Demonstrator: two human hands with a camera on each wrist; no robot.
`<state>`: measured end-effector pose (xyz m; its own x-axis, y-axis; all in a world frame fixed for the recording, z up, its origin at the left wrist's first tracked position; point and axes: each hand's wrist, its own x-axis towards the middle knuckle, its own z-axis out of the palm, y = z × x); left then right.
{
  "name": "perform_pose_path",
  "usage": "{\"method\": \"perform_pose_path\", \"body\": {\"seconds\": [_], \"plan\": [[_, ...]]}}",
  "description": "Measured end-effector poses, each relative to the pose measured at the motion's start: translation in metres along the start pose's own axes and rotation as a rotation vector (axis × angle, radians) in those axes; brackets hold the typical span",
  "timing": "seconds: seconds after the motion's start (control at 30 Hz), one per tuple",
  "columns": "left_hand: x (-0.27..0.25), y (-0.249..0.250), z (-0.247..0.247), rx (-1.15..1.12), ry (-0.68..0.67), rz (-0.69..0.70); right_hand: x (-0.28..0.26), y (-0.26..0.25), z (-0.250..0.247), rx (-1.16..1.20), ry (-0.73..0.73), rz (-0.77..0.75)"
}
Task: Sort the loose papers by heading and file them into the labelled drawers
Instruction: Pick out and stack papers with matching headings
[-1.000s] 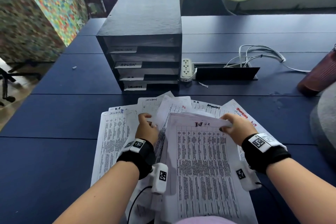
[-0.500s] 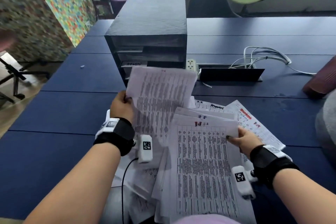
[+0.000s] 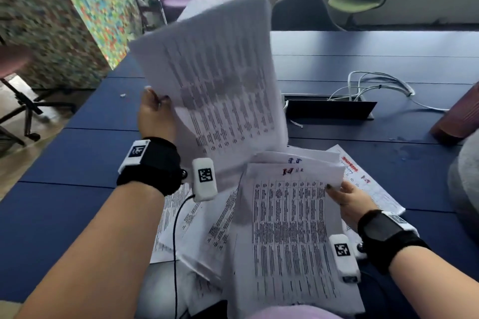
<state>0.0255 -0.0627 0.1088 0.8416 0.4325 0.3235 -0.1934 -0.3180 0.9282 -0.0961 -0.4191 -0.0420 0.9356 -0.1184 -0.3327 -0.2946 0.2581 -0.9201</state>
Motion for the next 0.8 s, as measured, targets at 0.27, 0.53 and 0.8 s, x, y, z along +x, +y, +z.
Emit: {"method": "perform_pose_path", "body": {"seconds": [0.27, 0.53, 0.8], "plan": [[-0.070, -0.041, 0.035, -0.022, -0.373, -0.161, 0.004, -0.030, 0.007, 0.096, 0.075, -0.044], [-0.127, -0.064, 0.044, 0.239, -0.708, -0.296, 0.018, -0.019, -0.005, 0.151, 0.204, 0.014], [-0.147, -0.071, 0.044, 0.281, -0.919, -0.389, 0.017, -0.011, -0.004, 0.071, 0.228, 0.162]]}}
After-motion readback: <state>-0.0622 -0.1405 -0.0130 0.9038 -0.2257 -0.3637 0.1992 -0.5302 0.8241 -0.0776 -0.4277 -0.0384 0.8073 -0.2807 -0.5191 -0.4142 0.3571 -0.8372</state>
